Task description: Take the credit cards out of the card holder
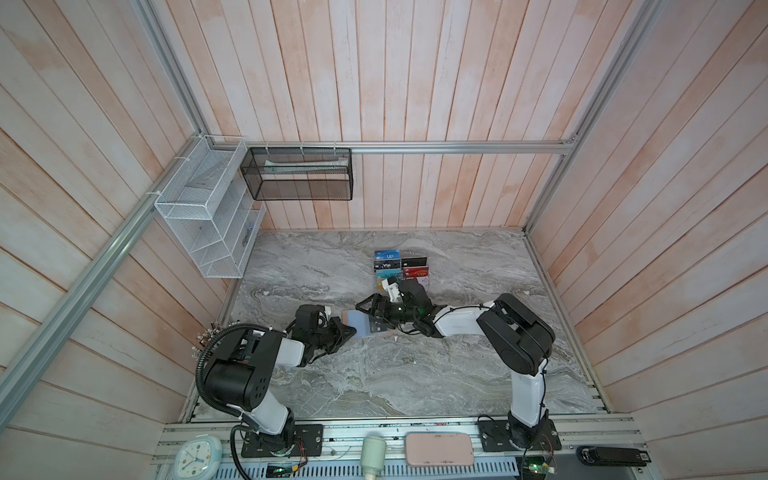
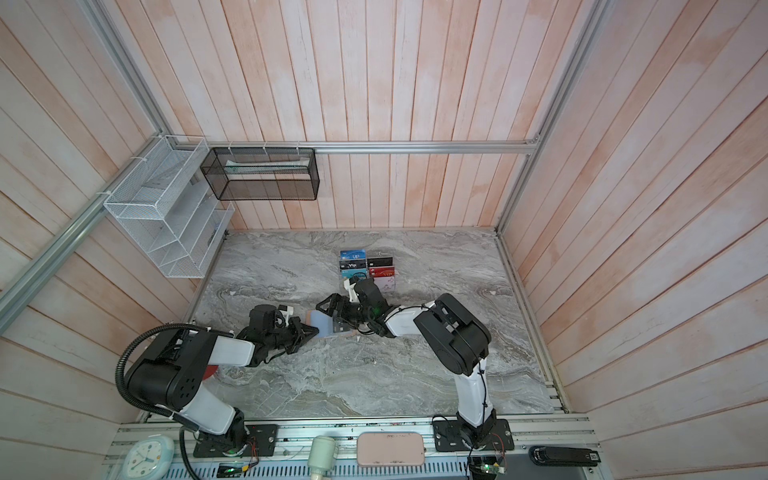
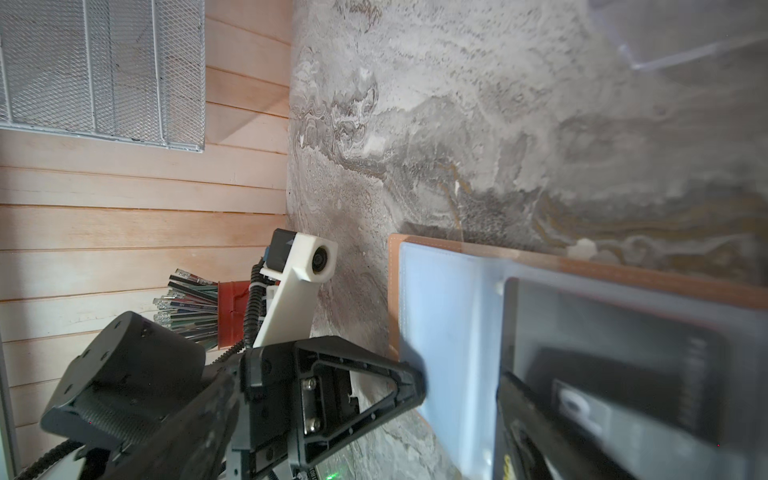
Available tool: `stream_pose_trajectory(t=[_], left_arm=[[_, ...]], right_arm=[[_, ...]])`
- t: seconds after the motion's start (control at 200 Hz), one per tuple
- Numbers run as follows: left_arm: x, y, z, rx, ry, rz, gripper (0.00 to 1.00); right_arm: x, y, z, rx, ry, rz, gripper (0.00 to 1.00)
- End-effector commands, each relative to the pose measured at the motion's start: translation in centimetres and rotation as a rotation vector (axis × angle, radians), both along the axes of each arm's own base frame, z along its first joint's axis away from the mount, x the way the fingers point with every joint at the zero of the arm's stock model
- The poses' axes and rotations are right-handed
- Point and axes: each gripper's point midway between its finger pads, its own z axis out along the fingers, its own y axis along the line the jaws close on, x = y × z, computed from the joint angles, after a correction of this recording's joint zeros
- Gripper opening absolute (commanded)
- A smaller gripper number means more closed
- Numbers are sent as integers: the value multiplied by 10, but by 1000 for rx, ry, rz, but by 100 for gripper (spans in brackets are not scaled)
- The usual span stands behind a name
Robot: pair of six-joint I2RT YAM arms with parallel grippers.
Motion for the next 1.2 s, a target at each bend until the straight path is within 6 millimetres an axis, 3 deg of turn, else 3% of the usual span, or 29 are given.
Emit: stream_pose_trajectory(t=[0.0,0.205,0.54,0.8,1.045,1.195], left_arm=[[1,1,-4,14,-14,-3,0],[2,1,-3,30,-19,-9,0],[4,1,1,32,-25,-14,0],[13,-2,24,30,-79,-23,0],[22,-4,55,23,-138,-31,27],[28,-8,68,-4,-150,-35,34]], right_arm=[[4,-19,-11,-79,-25,-29,98],[9,-42,-26,-231,-63,-43,98],[5,-55,-40,-285,-57,-48,95],[0,-65,-52,-302,-40,-44,93],[-6,-66,-59,-280,-21,-38,89],[-8,-67,-60,-239,-6,-37,89]])
